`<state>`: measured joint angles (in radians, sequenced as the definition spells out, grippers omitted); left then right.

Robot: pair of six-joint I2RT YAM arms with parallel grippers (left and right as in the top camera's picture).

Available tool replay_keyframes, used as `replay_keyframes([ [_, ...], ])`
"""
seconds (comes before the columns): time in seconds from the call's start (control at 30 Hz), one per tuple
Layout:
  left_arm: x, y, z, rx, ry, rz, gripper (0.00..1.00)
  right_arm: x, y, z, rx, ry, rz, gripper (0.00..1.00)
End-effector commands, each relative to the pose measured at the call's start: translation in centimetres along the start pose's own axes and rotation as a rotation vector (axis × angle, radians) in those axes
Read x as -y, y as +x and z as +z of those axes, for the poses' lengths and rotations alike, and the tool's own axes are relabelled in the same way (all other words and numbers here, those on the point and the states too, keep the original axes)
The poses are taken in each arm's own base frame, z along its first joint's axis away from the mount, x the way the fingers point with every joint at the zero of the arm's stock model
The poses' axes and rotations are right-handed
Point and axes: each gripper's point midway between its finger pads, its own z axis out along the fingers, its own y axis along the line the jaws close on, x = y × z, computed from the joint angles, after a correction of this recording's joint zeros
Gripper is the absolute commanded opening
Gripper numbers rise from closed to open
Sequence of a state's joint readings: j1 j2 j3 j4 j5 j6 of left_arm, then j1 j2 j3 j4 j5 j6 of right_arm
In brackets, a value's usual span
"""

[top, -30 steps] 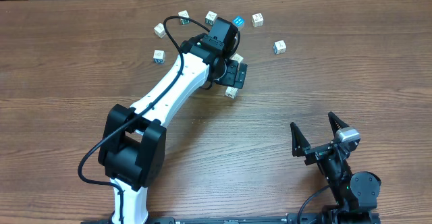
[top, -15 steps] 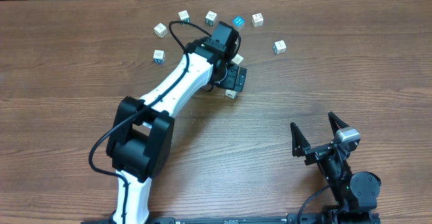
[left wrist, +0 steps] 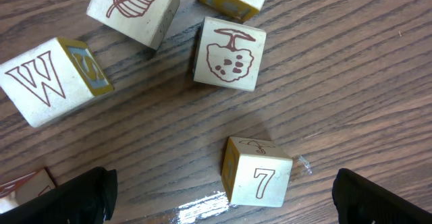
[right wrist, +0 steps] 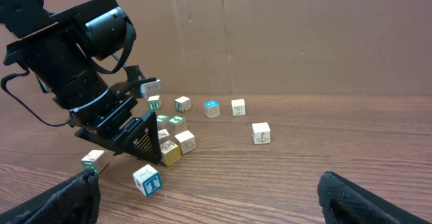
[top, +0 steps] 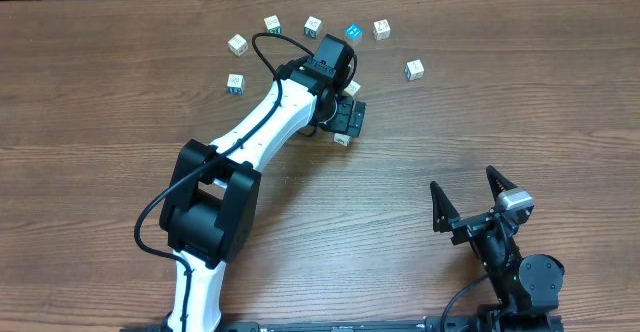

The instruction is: Form a circle

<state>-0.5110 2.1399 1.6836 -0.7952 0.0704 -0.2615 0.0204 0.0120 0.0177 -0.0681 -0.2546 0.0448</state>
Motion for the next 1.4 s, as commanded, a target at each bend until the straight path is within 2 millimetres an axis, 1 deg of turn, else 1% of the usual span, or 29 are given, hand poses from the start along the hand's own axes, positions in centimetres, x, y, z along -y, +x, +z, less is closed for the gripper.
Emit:
replay_keyframes([
  [0.0,0.0,0.7,0.9,-0.023,-0.007,0.019,1.0,0.2,0.1,0.0,0.006,0.01,-0.006,1.0],
  [0.97,0.2,0.3,0.9,-0.004,-0.006,0.008,1.0,0.2,0.1,0.0,0.006,0.01,-0.006,1.0],
  [1.13,-0.9,0.1,0.9,0.013,-0.077,0.013,1.0,0.2,0.1,0.0,0.006,0.01,-0.006,1.0],
  [1.27,-0.8,0.1,0.9,0.014,-0.079,0.016,1.0,0.2,0.1,0.0,0.006,0.01,-0.006,1.0],
  [1.37,-0.8,0.1,0.9,0.013,-0.075,0.022,0.95,0.2,0.1,0.0,0.006,0.01,-0.006,1.0],
])
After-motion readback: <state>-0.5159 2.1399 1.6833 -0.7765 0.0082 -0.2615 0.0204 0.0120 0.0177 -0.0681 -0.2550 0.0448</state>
